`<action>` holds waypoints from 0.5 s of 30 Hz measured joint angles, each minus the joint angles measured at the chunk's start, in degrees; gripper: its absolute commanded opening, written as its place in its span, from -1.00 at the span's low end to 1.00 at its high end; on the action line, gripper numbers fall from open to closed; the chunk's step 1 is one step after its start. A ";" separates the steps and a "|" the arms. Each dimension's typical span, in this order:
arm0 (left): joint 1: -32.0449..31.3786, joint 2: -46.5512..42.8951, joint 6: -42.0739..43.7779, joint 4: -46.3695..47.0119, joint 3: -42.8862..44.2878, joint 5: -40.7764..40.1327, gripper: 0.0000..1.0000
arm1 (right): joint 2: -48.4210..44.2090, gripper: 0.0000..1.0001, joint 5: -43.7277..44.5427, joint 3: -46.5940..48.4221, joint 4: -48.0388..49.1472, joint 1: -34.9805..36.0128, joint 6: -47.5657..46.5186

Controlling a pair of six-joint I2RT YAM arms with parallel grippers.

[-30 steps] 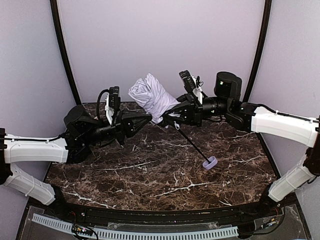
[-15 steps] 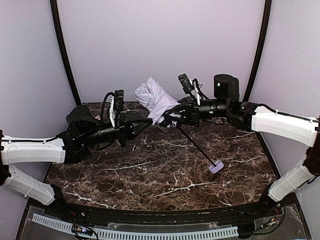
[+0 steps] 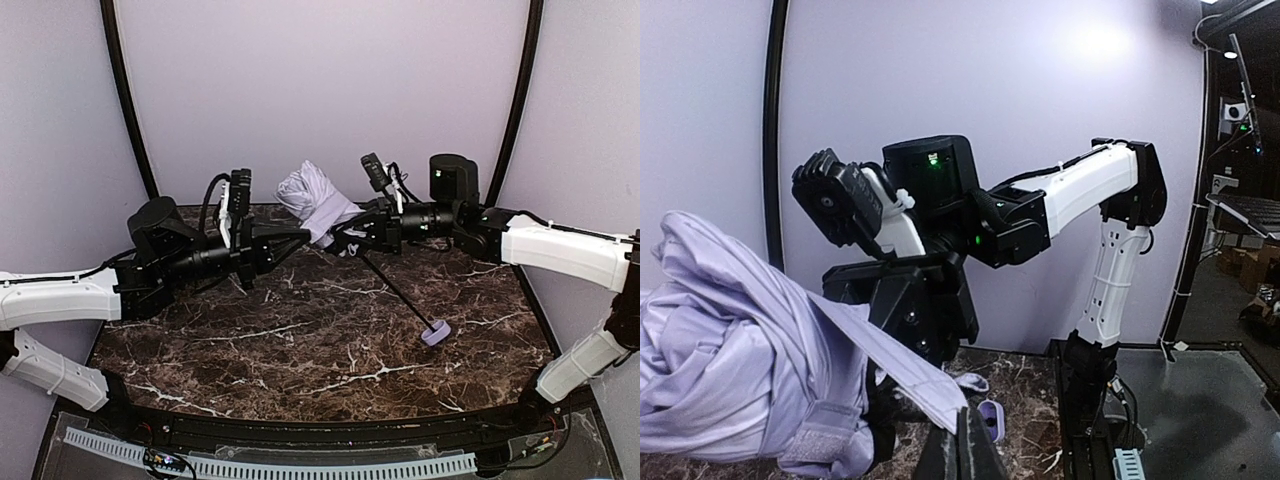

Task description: Put away the umbrella

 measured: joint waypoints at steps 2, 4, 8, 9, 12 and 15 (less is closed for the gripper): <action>0.00 -0.28 0.83 -1.66 0.00 -1.05 -1.00 | -0.11 -1.00 -1.95 -1.64 2.27 -0.87 1.70; 0.07 -0.92 1.84 -3.93 -0.02 -2.08 -1.00 | -0.20 -1.00 -4.02 -2.84 3.52 -1.62 3.39; 0.50 -2.62 3.69 -7.48 -0.02 -2.91 -1.00 | -0.61 -1.00 -6.19 -2.91 4.13 -1.77 4.63; 0.72 -2.89 3.74 -7.85 -0.02 -2.75 -1.00 | -0.76 -1.00 -6.62 -2.91 4.50 -1.77 5.11; 1.14 -2.86 3.56 -8.04 0.02 -1.62 -1.00 | -1.27 -1.00 -8.24 -3.52 7.23 -1.97 8.02; 1.25 -2.73 3.58 -8.39 0.04 -1.11 -1.00 | -1.29 -1.00 -9.90 -4.00 8.66 -2.12 10.67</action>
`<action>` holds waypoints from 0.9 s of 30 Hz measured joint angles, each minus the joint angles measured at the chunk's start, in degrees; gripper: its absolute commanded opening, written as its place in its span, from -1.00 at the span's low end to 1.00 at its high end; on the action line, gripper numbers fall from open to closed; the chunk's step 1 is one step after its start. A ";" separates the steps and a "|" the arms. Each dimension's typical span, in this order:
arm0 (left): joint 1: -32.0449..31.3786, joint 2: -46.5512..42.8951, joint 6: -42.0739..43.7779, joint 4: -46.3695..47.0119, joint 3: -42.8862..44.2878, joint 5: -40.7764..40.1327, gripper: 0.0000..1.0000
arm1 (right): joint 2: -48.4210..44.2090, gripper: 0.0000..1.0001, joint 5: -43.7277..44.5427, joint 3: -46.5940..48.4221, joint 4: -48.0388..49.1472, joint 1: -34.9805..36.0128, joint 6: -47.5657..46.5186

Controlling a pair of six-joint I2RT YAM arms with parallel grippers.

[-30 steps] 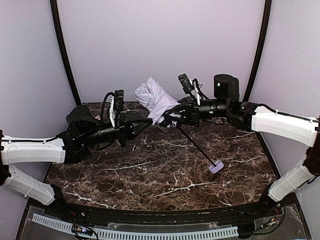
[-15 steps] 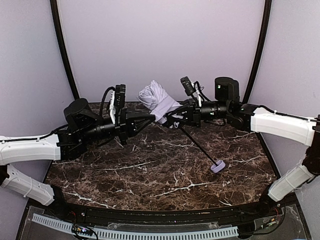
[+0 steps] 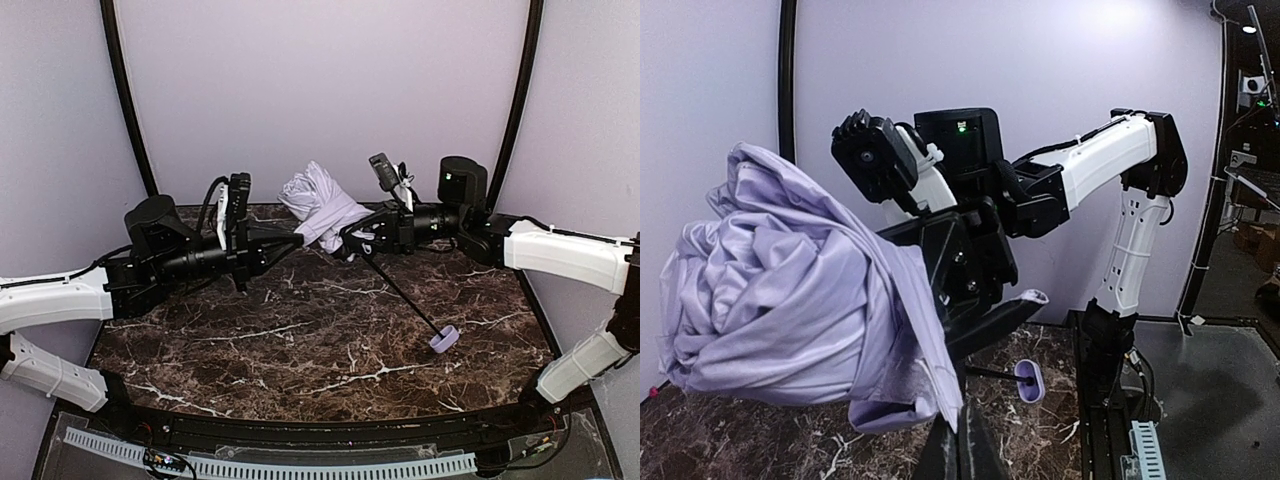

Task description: Put away the umbrella

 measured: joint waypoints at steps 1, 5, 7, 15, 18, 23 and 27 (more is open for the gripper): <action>0.24 0.00 0.20 -0.26 0.00 0.11 -1.00 | 0.00 -1.00 -0.48 -0.02 0.07 -0.07 0.68; 2.05 0.00 0.96 -1.14 0.00 0.39 -1.00 | 0.00 -1.00 -0.98 -0.02 -0.04 -0.24 2.16; 2.43 0.00 1.11 -1.14 0.00 1.05 -1.00 | 0.00 -1.00 -0.98 -0.02 -0.11 -0.26 2.95; 3.08 6.67 -1.44 5.33 1.03 6.91 -1.00 | 0.00 -1.00 -2.23 -0.57 2.91 -1.44 6.23; 3.96 7.54 -1.36 6.01 1.01 7.69 -1.00 | 0.02 -1.00 -2.49 -0.81 2.64 -1.53 6.73; 5.25 7.17 0.79 4.70 1.62 8.00 -1.00 | 0.02 -1.00 -2.54 -0.74 2.21 -1.44 4.76; 5.29 8.76 0.72 5.01 2.16 9.73 -1.00 | 0.02 -1.00 -2.75 -0.63 2.29 -1.14 3.89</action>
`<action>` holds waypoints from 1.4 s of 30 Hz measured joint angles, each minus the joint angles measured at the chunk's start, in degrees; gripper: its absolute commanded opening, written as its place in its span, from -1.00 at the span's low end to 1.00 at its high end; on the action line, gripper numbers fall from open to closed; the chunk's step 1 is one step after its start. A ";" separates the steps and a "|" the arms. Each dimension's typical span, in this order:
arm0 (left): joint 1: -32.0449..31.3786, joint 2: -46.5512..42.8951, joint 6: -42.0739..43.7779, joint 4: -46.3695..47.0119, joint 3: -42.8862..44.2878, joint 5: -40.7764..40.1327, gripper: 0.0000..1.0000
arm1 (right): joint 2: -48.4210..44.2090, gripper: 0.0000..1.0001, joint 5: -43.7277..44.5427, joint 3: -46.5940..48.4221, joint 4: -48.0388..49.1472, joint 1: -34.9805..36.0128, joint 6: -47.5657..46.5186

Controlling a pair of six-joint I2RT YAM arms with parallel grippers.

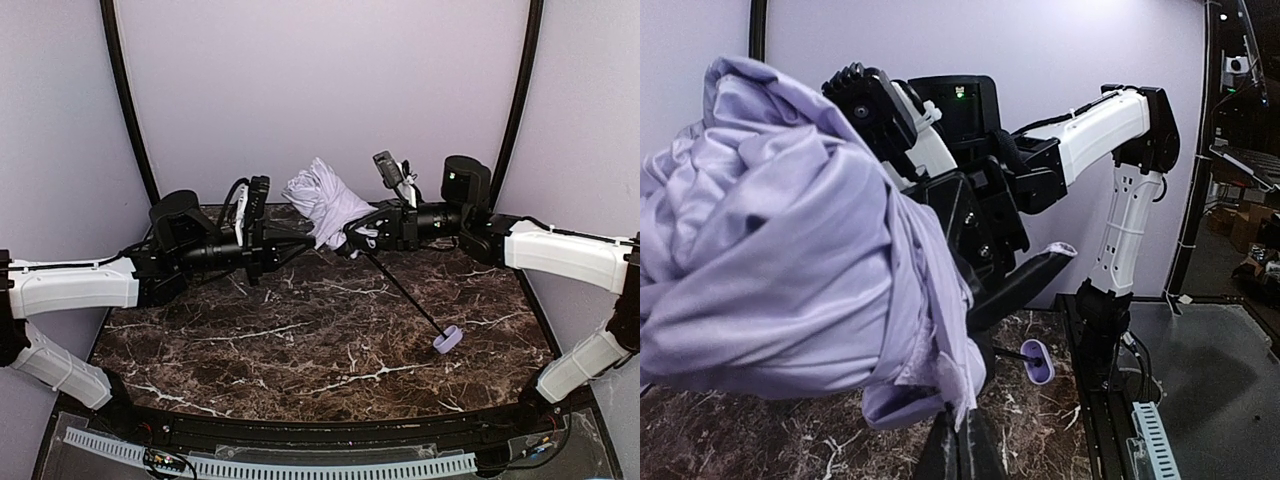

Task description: Put away the umbrella

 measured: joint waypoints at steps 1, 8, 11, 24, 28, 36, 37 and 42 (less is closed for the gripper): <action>0.00 0.63 0.00 0.31 0.00 0.15 -1.00 | 0.00 -1.00 0.00 0.02 -0.11 0.20 -0.20; 0.15 1.62 2.73 -0.09 0.07 -1.99 -1.00 | 0.00 -1.00 0.66 1.99 -5.75 1.86 -3.98; 0.11 1.55 4.61 -0.04 0.74 -3.67 -1.00 | 0.00 -1.00 1.11 2.93 -6.71 2.19 -5.84; -0.37 1.55 3.32 7.43 -1.31 -8.48 -1.00 | 0.15 -1.00 2.47 4.42 -6.69 2.49 -9.11; -0.37 1.38 1.92 10.54 -2.84 -7.65 -1.00 | 0.15 -1.00 2.25 4.42 -6.71 2.78 -9.68; -0.31 -1.18 -0.70 15.63 -7.58 -5.92 -1.00 | 0.15 -1.00 1.33 4.42 -7.74 4.28 -11.13; -0.28 -1.16 -1.07 15.91 -7.69 -5.99 -1.00 | 0.15 -1.00 1.36 4.42 -7.80 4.33 -11.21; -0.28 -0.96 -2.03 16.06 -7.65 -7.52 -1.00 | 0.15 -1.00 1.99 4.42 -7.87 4.33 -11.37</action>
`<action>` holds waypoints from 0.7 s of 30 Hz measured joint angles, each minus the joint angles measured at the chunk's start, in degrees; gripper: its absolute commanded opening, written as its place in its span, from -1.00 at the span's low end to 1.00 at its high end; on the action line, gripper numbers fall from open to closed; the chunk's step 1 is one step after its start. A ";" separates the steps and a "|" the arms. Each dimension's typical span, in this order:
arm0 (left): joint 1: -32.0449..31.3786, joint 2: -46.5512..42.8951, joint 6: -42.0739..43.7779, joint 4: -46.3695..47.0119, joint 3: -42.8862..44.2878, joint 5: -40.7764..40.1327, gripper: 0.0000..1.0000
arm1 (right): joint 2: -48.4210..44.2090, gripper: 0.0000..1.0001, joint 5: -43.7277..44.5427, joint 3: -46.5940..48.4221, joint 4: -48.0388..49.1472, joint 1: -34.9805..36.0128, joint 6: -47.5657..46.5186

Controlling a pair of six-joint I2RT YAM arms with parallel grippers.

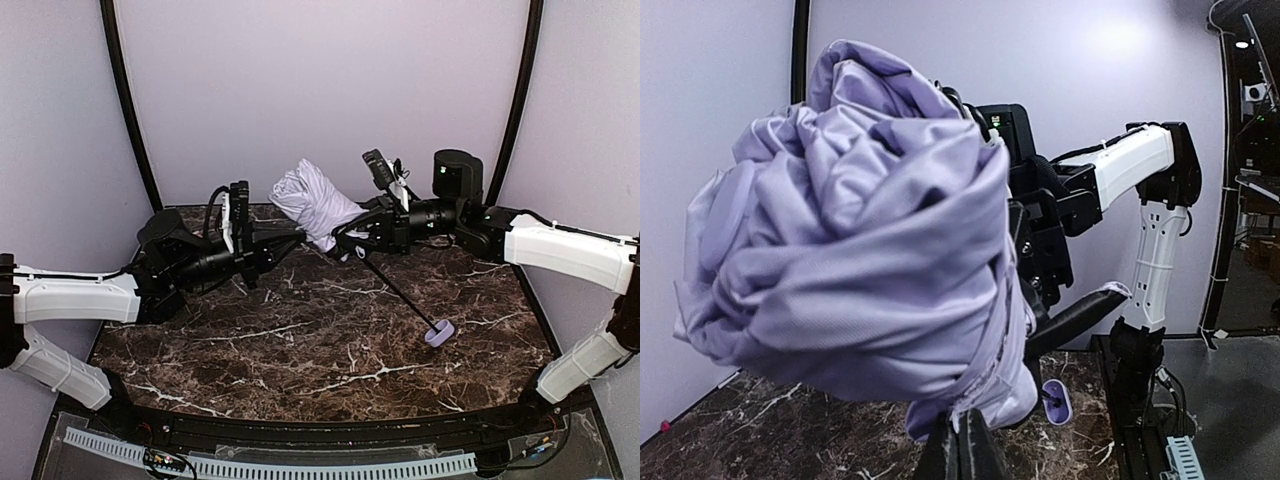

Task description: Put away the umbrella

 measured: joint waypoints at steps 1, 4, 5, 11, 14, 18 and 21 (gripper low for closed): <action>0.00 0.35 -0.11 0.20 0.11 -0.26 -1.00 | 0.00 -1.00 0.13 0.00 -0.09 0.00 0.00; 0.02 2.23 -0.24 1.38 1.03 -1.03 -1.00 | 0.00 -1.00 0.85 0.00 -0.39 -0.17 -0.04; 0.04 2.95 -0.35 2.25 1.16 -1.57 -1.00 | 0.00 -1.00 1.20 0.00 -0.39 -0.35 -0.07; 0.39 6.75 -1.11 7.52 1.81 -3.87 -1.00 | 0.00 -1.00 3.80 0.00 -0.50 -0.98 -0.11; 0.46 7.58 -1.90 9.38 1.88 -4.11 -0.78 | 0.00 -1.00 4.13 0.00 -0.15 -1.07 -0.09; 0.92 8.31 -3.13 10.88 1.99 -4.52 -0.30 | -0.07 -1.00 3.48 0.09 0.48 -1.07 -0.04; 1.95 9.44 -3.96 10.56 3.23 -7.82 -0.22 | -0.07 -1.00 -0.74 0.09 0.17 0.39 0.02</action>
